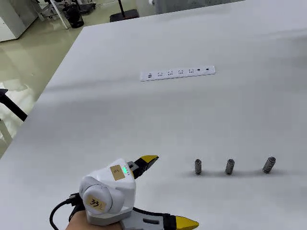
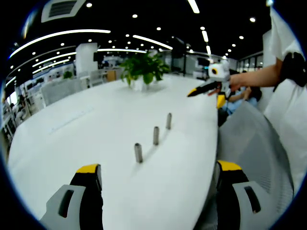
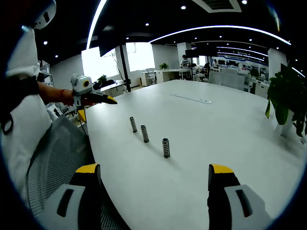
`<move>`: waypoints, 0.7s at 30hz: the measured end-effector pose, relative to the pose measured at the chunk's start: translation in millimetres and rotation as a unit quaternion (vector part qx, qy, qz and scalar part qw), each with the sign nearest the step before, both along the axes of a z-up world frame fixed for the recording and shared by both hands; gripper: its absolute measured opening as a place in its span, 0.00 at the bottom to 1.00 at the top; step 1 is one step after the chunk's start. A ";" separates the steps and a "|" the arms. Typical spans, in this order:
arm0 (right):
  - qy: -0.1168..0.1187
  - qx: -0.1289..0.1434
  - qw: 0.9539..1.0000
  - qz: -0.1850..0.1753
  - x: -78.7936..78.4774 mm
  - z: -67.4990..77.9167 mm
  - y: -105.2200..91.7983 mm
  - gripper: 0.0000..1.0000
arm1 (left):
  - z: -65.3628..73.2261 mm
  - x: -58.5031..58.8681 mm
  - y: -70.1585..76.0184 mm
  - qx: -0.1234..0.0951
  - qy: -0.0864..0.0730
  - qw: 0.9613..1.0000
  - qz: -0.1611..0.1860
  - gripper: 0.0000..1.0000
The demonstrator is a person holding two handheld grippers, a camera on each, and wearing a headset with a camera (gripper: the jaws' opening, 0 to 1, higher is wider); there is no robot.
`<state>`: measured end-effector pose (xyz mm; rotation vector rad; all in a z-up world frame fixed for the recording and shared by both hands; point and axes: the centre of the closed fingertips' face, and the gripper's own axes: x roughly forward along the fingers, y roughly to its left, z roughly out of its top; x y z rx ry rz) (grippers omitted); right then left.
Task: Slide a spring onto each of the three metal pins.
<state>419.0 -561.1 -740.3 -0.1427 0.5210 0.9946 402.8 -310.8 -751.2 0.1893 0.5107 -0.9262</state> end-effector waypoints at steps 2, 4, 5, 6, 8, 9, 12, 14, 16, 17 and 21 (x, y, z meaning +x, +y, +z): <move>-0.001 -0.001 1.000 0.002 -2.3 -0.9 -0.4 0.95 | -0.6 -1.9 0.5 0.001 0.000 1.000 0.002 1.00; -0.001 -0.003 1.000 0.004 -3.6 -1.2 -1.0 0.95 | -1.7 -3.3 1.1 0.001 0.000 1.000 0.005 1.00; -0.001 -0.003 1.000 0.003 -3.9 -1.0 -1.2 0.95 | -1.9 -3.9 1.0 0.001 -0.002 1.000 0.005 1.00; -0.001 -0.002 1.000 0.003 -3.8 -1.0 -1.7 0.95 | -2.0 -4.0 1.0 0.001 -0.003 1.000 0.006 1.00; -0.003 -0.002 1.000 0.001 -2.8 -1.0 -3.9 0.94 | -1.4 -4.6 0.4 -0.003 -0.002 1.000 0.009 1.00; -0.003 -0.002 1.000 -0.001 -1.8 -1.0 -5.3 0.94 | -0.7 -4.6 -0.2 -0.004 -0.004 1.000 0.011 1.00; -0.006 -0.003 1.000 -0.002 0.0 -0.4 -7.4 0.93 | -0.8 -4.8 -0.8 -0.005 -0.001 1.000 0.014 1.00; -0.009 -0.002 1.000 -0.003 1.4 1.7 -7.0 0.93 | -0.4 -5.9 -1.9 -0.006 -0.001 1.000 0.015 1.00; -0.012 0.001 1.000 -0.003 1.6 3.4 -5.7 0.93 | -0.3 -7.2 -1.9 -0.005 -0.003 1.000 0.014 1.00; -0.012 0.001 1.000 -0.002 1.4 3.8 -5.1 0.93 | -0.6 -7.5 -1.5 -0.004 -0.003 1.000 0.014 1.00; -0.014 0.000 1.000 0.002 1.3 3.2 -5.6 0.93 | 0.0 -8.6 -0.7 -0.004 -0.005 1.000 0.016 1.00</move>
